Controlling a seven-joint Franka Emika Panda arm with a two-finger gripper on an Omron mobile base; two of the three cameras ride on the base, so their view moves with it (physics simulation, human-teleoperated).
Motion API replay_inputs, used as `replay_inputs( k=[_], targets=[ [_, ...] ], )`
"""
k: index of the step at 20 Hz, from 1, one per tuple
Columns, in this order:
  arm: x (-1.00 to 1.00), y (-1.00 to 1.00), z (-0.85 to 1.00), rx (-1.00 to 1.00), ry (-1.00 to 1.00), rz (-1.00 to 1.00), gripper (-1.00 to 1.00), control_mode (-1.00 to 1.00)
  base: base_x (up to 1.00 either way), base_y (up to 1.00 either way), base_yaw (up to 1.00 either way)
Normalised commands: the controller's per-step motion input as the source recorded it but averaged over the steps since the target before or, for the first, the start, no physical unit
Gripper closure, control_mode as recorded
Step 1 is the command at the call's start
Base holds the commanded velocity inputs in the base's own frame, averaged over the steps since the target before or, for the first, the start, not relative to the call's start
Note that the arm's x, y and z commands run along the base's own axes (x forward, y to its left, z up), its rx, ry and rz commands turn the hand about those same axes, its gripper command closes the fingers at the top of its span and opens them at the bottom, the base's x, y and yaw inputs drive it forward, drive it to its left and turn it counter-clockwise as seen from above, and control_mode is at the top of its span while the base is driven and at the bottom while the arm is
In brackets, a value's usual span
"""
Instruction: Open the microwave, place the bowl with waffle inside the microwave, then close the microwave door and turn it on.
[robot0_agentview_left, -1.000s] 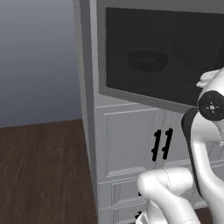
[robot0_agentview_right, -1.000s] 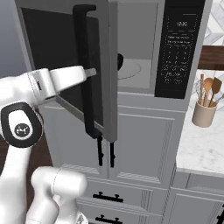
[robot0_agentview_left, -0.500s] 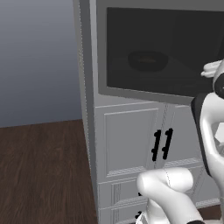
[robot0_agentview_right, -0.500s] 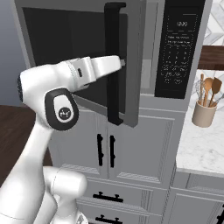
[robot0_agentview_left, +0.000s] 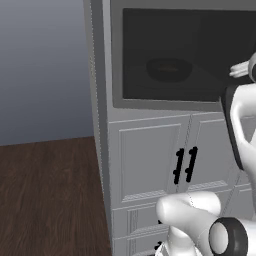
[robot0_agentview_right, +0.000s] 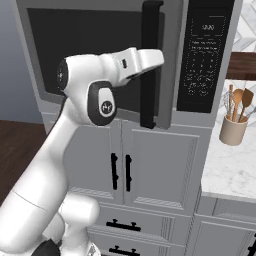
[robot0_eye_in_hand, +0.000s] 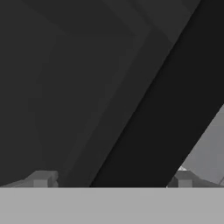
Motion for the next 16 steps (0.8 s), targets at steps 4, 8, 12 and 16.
replay_inputs(
  k=[4, 8, 12, 16],
  targets=[
    [0.75, -0.09, 0.00, 0.00, 0.08, 0.07, -1.00, -1.00, 0.00, 0.00, 0.00],
    [0.80, -0.04, 0.00, 0.00, 0.06, 0.06, -1.00, -1.00, 0.00, 0.00, 0.00],
    [0.87, -0.01, 0.00, 0.00, 0.05, 0.05, -1.00, -1.00, 0.00, 0.00, 0.00],
    [0.79, 0.00, 0.00, 0.00, 0.04, 0.05, -1.00, -1.00, 0.00, 0.00, 0.00]
  ],
)
